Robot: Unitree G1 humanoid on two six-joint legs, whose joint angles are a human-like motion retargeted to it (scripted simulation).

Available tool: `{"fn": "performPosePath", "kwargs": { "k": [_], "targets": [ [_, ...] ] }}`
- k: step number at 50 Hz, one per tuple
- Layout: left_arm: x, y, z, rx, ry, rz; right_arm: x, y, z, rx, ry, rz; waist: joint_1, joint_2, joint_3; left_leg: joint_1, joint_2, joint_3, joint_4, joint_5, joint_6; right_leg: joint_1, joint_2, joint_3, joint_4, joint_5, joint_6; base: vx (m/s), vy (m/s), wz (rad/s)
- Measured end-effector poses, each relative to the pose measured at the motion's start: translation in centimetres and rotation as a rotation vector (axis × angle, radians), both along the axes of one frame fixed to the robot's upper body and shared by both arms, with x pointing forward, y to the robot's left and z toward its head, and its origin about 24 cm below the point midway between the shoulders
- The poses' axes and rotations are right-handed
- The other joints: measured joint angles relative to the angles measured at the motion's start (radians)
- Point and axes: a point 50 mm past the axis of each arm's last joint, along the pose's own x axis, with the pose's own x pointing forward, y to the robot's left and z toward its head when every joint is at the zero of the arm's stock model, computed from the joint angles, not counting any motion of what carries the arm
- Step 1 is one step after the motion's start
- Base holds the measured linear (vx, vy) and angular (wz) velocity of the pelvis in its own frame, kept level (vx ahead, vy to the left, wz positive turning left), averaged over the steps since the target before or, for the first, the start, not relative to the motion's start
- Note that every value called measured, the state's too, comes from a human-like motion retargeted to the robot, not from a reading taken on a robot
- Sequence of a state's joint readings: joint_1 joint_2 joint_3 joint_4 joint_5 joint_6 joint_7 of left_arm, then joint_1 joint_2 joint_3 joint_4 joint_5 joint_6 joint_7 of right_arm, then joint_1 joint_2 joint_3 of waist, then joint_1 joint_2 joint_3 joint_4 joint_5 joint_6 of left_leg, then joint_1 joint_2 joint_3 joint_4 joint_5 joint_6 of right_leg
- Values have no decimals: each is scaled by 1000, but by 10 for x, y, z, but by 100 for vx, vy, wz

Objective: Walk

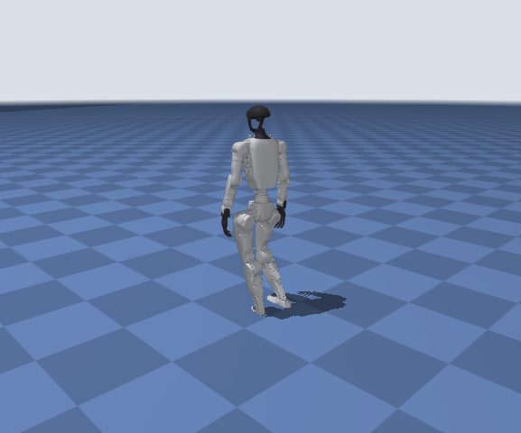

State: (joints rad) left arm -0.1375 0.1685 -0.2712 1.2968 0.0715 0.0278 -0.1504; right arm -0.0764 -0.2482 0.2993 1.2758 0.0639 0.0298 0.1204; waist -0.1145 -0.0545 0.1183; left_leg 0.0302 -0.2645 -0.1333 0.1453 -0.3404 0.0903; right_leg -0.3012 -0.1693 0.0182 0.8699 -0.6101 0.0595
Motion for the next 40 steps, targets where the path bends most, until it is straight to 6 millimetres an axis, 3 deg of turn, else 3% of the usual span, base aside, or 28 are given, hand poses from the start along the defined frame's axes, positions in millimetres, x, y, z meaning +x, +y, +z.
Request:
{"fn": "performPosePath", "kwargs": {
  "k": [7, 18, 40],
  "targets": [
    [-3, 9, 1, 24, 1, -6, -8, 11, -4, 30, 19, 9, 21, -9, -15, 4, 0, -19, -2, 1, -4, 34, 5, 14, -39, 2, 0, 3, -5, 14],
    [-14, 15, -1, 44, 8, 3, 12, 20, 0, 41, -51, 33, 72, -2, -34, -3, 56, -42, 60, -48, -25, 147, 56, -44, -212, 9, -18, 5, -10, 11],
    [-13, 24, 1, 97, -23, 5, 13, 22, 1, 26, -89, -39, 95, 101, -24, -86, 208, -54, 364, -224, -52, 332, 231, -130, -473, 101, -61, 2, -8, 9]
  ]
}}
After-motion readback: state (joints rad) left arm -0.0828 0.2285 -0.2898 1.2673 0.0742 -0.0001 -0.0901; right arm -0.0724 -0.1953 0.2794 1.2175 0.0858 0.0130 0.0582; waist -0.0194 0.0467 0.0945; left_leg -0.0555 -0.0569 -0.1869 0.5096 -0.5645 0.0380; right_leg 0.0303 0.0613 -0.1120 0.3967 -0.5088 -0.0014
